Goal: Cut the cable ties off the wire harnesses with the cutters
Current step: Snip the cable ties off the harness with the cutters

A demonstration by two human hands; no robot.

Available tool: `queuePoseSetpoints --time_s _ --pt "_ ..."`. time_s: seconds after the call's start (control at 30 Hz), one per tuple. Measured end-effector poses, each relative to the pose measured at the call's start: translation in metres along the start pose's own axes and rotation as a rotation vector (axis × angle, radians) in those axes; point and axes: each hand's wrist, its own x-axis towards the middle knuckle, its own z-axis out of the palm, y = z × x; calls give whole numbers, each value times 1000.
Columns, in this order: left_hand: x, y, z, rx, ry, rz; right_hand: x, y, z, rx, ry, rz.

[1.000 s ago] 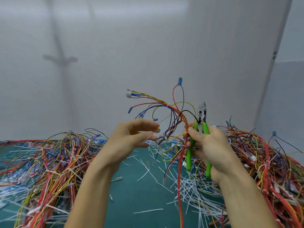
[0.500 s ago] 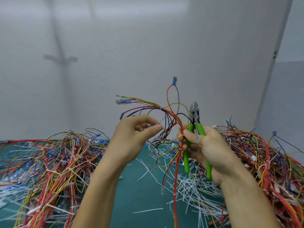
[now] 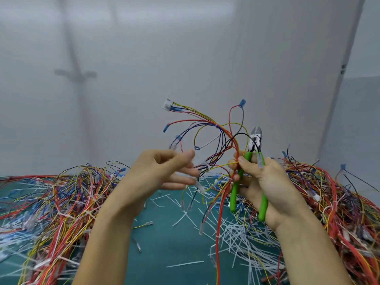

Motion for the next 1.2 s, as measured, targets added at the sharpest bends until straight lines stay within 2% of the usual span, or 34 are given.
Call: queuePoseSetpoints --time_s 0.07,0.23,0.47,0.7,0.8,0.97,1.2 --pt "-1 -2 2 69 -91 -12 -1 0 1 23 2 -7" --pt "6 -6 18 180 29 92 0 1 2 87 21 -11" --pt "10 -10 38 -18 62 111 0 4 7 80 9 -15" --pt "10 -7 49 -215 235 196 -1 5 8 74 12 -11" --pt "10 -7 53 -222 288 248 -1 4 7 51 36 -15" --pt "10 -6 50 -267 163 209 2 2 2 58 103 9" --pt "12 -10 51 -208 252 220 1 3 -2 -110 137 20"
